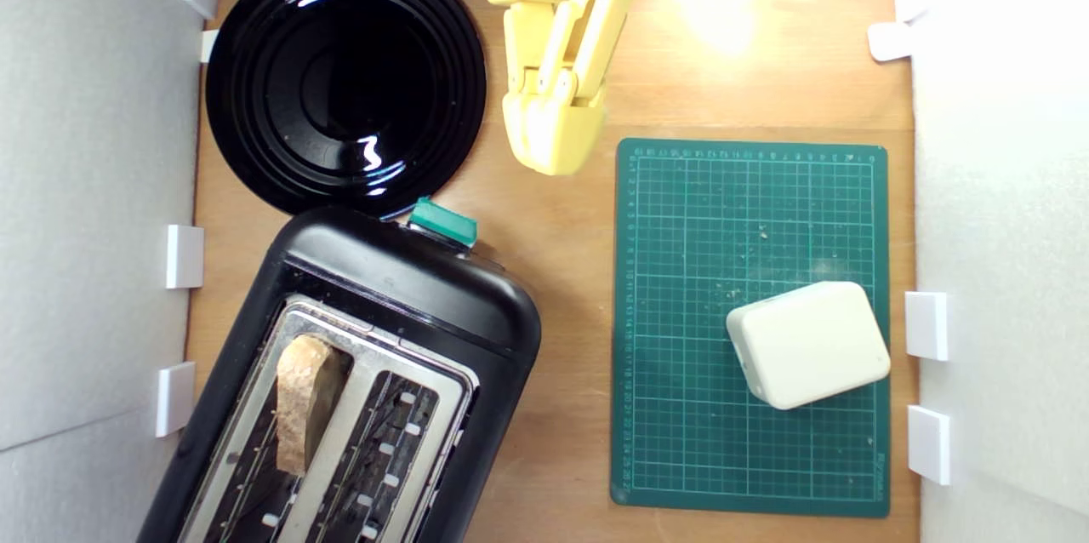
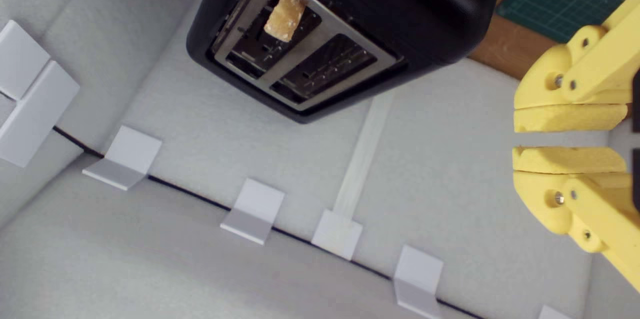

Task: Pick bread and place in toaster

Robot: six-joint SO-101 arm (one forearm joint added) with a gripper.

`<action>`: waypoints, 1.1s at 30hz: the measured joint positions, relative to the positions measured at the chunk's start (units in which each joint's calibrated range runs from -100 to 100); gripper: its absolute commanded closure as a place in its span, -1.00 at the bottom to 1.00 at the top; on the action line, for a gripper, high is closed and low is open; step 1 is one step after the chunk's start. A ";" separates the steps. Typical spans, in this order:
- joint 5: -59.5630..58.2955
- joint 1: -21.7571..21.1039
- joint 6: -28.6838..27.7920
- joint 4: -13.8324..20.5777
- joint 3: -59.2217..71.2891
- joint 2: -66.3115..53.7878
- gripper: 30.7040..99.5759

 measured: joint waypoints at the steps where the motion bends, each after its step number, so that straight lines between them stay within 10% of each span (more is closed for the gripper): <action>1: 0.08 -0.37 0.41 0.00 1.94 -0.84 0.42; 33: 0.08 -8.79 9.99 -0.09 68.70 -48.30 0.42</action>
